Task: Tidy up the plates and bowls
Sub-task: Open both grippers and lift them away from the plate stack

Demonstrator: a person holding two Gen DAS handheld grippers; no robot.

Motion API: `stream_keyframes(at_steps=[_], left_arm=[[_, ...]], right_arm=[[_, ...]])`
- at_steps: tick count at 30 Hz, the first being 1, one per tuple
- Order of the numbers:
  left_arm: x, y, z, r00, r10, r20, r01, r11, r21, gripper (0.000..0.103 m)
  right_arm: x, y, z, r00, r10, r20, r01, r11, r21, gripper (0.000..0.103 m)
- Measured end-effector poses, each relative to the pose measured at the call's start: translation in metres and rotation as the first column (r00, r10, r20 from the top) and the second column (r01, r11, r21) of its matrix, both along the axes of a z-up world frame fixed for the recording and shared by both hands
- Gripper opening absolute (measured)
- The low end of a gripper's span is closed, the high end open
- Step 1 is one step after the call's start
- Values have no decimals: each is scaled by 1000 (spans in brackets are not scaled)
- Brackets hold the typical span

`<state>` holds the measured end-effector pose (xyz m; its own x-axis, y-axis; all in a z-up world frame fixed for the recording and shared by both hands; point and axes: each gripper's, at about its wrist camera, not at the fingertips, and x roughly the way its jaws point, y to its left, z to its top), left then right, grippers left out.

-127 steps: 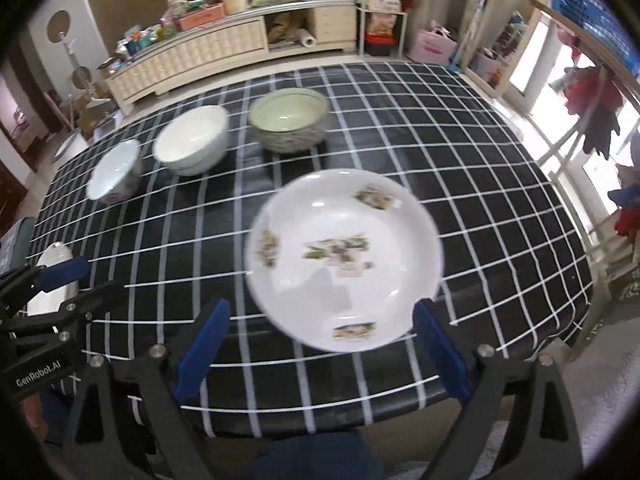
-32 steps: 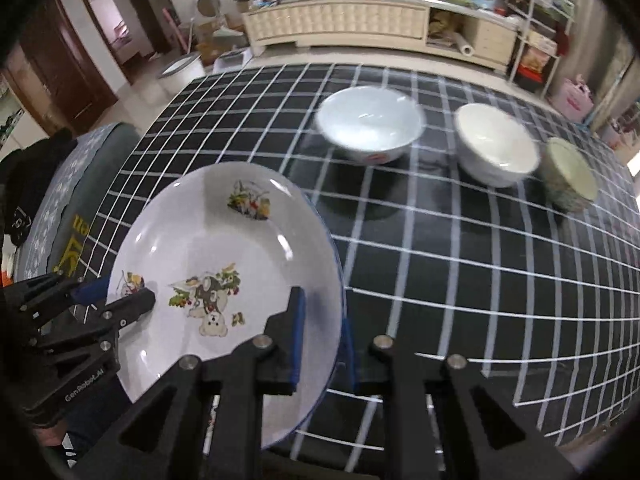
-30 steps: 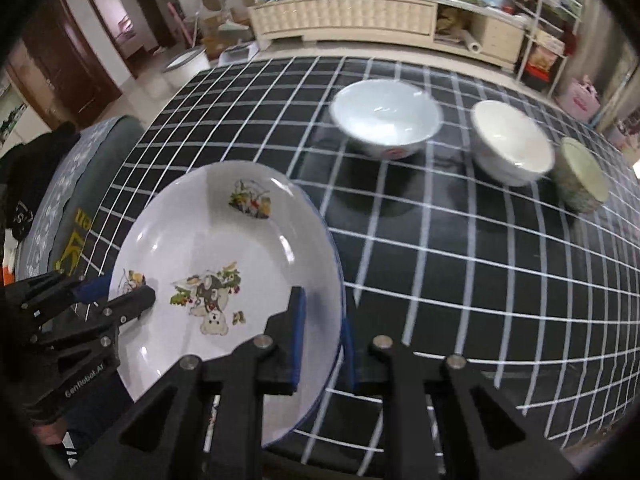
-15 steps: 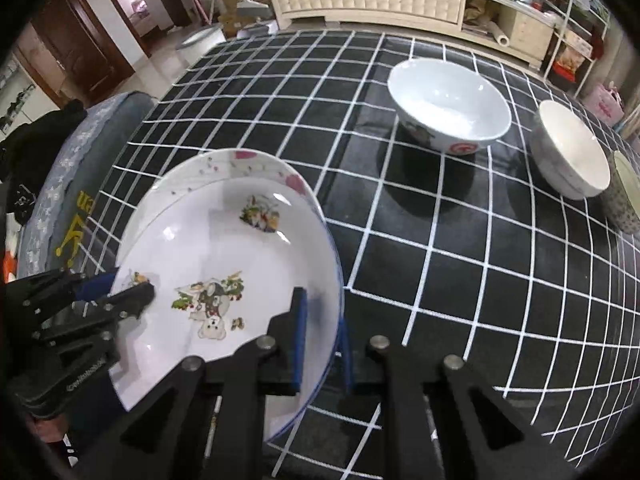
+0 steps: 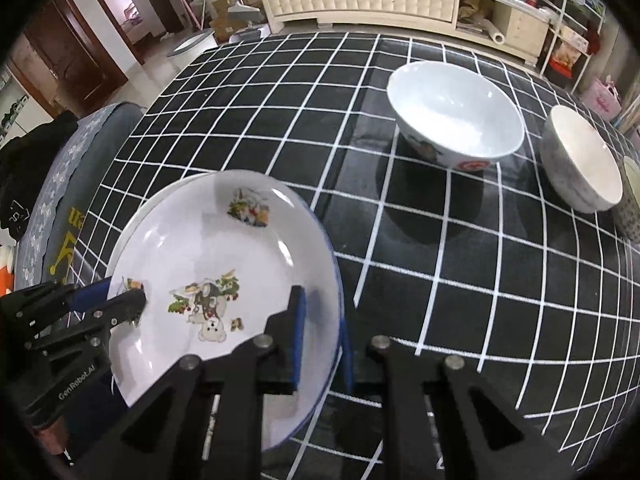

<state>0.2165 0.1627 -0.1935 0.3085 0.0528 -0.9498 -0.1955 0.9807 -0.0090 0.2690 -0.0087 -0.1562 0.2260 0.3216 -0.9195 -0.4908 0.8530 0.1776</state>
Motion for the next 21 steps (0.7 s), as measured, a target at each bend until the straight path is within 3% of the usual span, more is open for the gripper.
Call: stream_keyframes(at_steps=[9,11,12,13,14,16,19,21], left_arm=[[-6,3,5,1000,5,15,-5,1000,-12,23],[-7,3,6,1000,11,14,-10,1000,-15,24],[-8,3,7,1000,12,15,-12,1000,-15,25],[-9,2,8,1000,8,16,-8,1000,-15,29],[-10,0,9,1000,3,18,-3,1000,-14,33],[-13,-3,13,1000,-4,21,4,1000,1,37],[-18,-8,20,1000,-4,28,2,998,69,56],[-22,-10,27,999,-10,51,5,994,106,58]], right_arm=[[-7,-4,-5,999,-10,-31,11,1000,26,23],[-9,-3,-4,1000,-2,-23,2,1000,12,28],[-11,-2,-2,1000,1,-11,-1,1000,1,43],[-12,-2,2,1000,1,6,-1,1000,0,59],[-13,-3,5,1000,0,24,0,1000,0,63],[-15,-3,11,999,4,38,-4,1000,5,66],[-18,-3,16,999,7,36,-7,1000,10,66],[-20,-4,17,999,7,37,-7,1000,9,67]])
